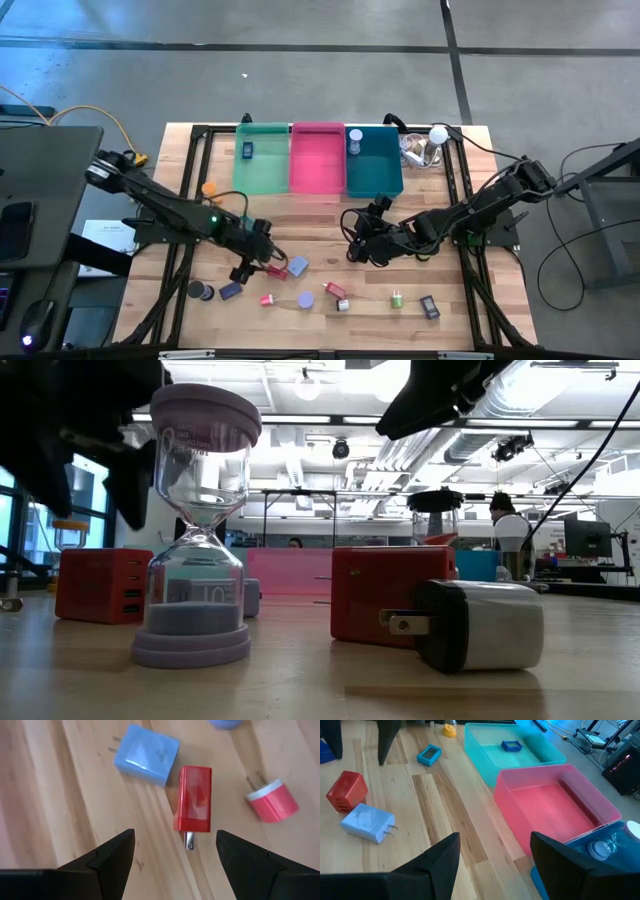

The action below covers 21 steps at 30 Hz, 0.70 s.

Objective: Pick & Place Office items
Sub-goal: Put the big red adapter into the red bin

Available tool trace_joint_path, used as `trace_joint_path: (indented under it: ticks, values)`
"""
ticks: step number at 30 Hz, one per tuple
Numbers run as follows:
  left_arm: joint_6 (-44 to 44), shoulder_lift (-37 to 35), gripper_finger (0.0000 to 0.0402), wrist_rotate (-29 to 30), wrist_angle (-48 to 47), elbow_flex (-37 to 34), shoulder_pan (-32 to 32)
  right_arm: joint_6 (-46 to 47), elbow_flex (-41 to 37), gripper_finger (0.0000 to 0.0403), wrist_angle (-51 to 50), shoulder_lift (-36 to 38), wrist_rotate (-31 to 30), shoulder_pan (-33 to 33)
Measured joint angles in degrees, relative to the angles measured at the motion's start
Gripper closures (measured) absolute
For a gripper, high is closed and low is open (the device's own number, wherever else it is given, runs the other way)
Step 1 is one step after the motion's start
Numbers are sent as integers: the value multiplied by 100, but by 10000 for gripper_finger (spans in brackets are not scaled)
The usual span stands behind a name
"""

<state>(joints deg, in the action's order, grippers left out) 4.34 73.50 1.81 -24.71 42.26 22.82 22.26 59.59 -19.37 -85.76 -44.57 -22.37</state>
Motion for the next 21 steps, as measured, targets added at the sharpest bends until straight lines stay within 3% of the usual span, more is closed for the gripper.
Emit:
trace_joint_path:
  ticks: [9,21]
  values:
    - [17,666,128,-237,770,-2,1,0,0,172,97,0,0,2]
    - [212,799,128,-360,902,-4,114,-1,0,172,124,0,2,2]
